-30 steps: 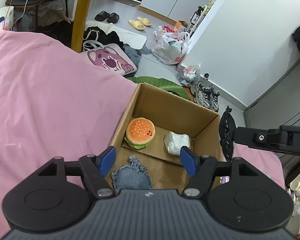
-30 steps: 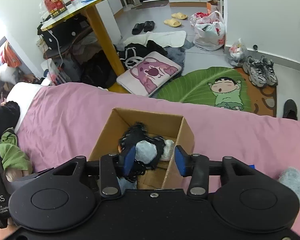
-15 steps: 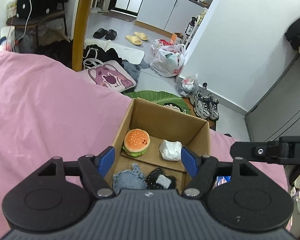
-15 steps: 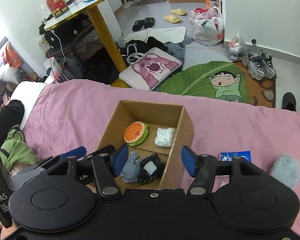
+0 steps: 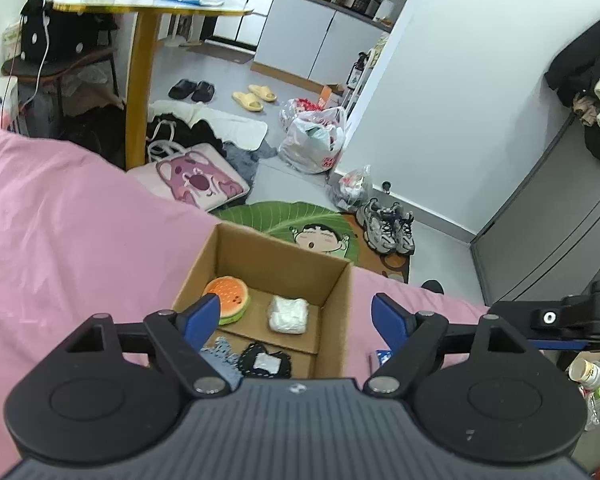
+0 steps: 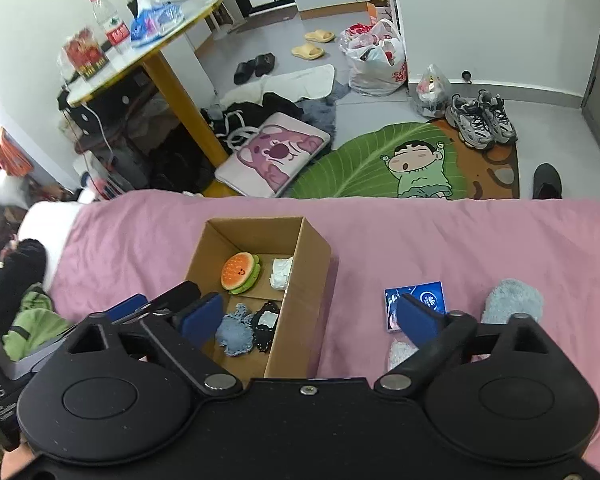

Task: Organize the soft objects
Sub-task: 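Move both grippers away from the box toward the grey fluffy plush, then close left gripper on the grey plush while right gripper grasps its other side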

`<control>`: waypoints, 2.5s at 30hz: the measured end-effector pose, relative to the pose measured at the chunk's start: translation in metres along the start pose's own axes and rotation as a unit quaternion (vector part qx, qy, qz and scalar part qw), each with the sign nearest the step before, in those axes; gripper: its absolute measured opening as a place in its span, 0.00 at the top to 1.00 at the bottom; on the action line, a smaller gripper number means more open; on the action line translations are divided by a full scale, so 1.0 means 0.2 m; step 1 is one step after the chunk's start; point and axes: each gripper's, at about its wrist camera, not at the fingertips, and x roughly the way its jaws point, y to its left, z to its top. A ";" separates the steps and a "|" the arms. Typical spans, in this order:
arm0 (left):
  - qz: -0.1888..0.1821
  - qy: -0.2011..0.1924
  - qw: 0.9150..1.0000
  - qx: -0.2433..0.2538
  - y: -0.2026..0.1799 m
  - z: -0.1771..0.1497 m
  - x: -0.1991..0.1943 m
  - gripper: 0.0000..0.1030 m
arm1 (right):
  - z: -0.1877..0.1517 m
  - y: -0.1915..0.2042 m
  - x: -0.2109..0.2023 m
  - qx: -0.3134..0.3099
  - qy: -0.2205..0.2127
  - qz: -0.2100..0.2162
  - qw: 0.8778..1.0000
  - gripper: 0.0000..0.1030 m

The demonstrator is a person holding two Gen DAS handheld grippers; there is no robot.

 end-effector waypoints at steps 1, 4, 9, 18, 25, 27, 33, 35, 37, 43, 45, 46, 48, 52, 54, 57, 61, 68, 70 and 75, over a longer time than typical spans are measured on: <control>0.001 -0.004 1.000 0.005 -0.03 0.00 -0.01 0.21 | 0.00 -0.02 -0.02 0.005 -0.003 0.006 1.000 0.02; 0.007 -0.009 1.000 0.022 -0.11 -0.01 -0.03 0.20 | -0.02 -0.09 -0.08 0.012 -0.013 0.011 1.000 0.00; 0.020 -0.001 0.999 0.044 -0.23 -0.05 -0.04 0.20 | -0.05 -0.21 -0.15 0.032 -0.021 0.017 0.999 0.00; 0.011 0.026 0.998 0.054 -0.41 -0.09 -0.04 0.20 | -0.15 -0.42 -0.23 0.065 -0.047 0.019 0.997 0.00; 0.006 0.025 0.998 0.049 -0.54 -0.15 -0.05 0.09 | -0.19 -0.60 -0.26 0.094 -0.066 0.020 0.993 0.00; 0.005 0.027 0.998 0.049 -0.57 -0.17 -0.04 0.08 | -0.21 -0.64 -0.27 0.100 -0.070 0.023 0.992 0.00; 0.004 0.035 0.999 0.042 -0.64 -0.21 0.01 0.08 | -0.24 -0.75 -0.27 0.124 -0.079 0.021 0.989 0.00; 0.002 0.036 0.998 0.045 -0.67 -0.22 0.02 0.08 | -0.24 -0.79 -0.26 0.134 -0.081 0.021 0.987 0.00; 0.001 0.032 0.998 0.046 -0.71 -0.24 0.04 0.08 | -0.26 -0.84 -0.25 0.148 -0.084 0.028 0.985 0.00; -0.017 0.040 0.998 0.049 -0.79 -0.27 0.12 0.08 | -0.38 -1.02 -0.14 0.194 -0.069 0.034 0.978 0.01; -0.018 0.044 0.997 0.053 -0.81 -0.28 0.15 0.08 | -0.38 -1.06 -0.13 0.203 -0.070 0.030 0.976 0.02; -0.018 0.047 0.997 0.054 -0.82 -0.28 0.17 0.08 | -0.38 -1.08 -0.13 0.207 -0.073 0.029 0.975 0.03; -0.019 0.052 0.997 0.053 -0.85 -0.30 0.20 0.08 | -0.38 -1.11 -0.12 0.218 -0.078 0.031 0.972 0.07; -0.025 0.061 0.996 0.059 -0.92 -0.34 0.26 0.08 | -0.41 -1.19 -0.08 0.242 -0.072 0.028 0.967 0.19; -0.028 0.065 0.995 0.064 -0.96 -0.36 0.30 0.08 | -0.41 -1.24 -0.04 0.255 -0.065 0.026 0.964 0.28; -0.028 0.074 0.995 0.069 -1.01 -0.39 0.35 0.08 | -0.44 -1.33 0.04 0.290 -0.044 0.031 0.955 0.37; -0.028 0.086 0.993 0.074 -1.08 -0.43 0.44 0.09 | -0.47 -1.42 0.11 0.316 -0.032 0.039 0.947 0.39; -0.032 0.099 0.991 0.078 -1.17 -0.50 0.56 0.16 | -0.48 -1.53 0.22 0.351 -0.012 0.053 0.935 0.48; -0.035 0.108 0.991 0.075 -1.19 -0.51 0.60 0.25 | -0.48 -1.56 0.24 0.360 -0.010 0.055 0.931 0.50; -0.041 0.128 0.989 0.065 -1.23 -0.54 0.68 0.40 | -0.49 -1.59 0.28 0.377 -0.001 0.062 0.924 0.54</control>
